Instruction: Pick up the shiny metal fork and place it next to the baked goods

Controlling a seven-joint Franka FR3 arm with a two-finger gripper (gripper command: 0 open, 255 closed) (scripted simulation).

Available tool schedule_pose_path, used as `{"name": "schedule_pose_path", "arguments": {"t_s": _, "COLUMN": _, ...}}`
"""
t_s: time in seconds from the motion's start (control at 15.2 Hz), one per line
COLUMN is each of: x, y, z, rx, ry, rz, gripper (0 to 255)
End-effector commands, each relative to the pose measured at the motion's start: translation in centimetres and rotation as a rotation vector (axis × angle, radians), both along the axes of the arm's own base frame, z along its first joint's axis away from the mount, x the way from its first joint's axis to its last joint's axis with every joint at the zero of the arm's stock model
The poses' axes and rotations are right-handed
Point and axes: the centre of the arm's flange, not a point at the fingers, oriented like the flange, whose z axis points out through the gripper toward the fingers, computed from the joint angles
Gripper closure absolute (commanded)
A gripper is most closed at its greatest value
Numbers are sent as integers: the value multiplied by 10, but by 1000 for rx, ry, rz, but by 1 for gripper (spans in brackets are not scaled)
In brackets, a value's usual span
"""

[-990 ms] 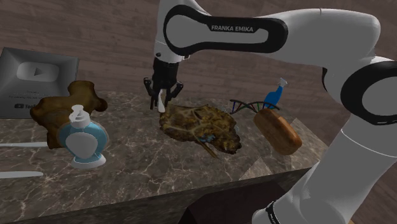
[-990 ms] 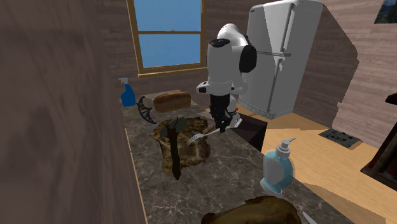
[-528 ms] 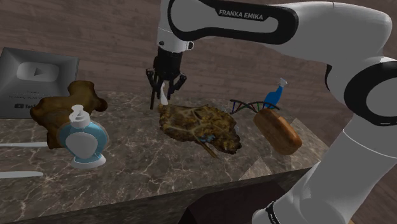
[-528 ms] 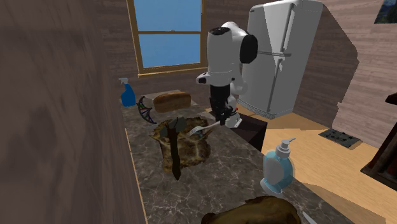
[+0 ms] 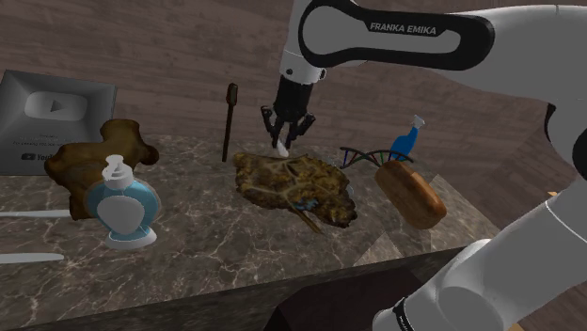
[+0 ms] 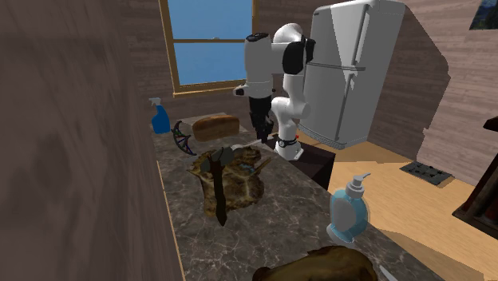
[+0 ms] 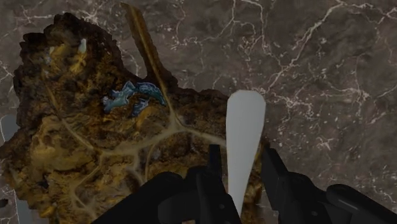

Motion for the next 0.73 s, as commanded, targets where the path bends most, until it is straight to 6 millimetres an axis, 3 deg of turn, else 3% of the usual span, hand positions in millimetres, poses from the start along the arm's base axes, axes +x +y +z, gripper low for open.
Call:
{"name": "schedule_pose_path", "arguments": {"t_s": 0.0, "x": -13, "y": -23, "z": -2, "rx": 1, "ry": 0, "rz": 1, "gripper": 255}}
{"name": "schedule_pose_path", "arguments": {"t_s": 0.66, "x": -66, "y": -144, "z": -2, "rx": 1, "ry": 0, "rz": 1, "gripper": 255}}
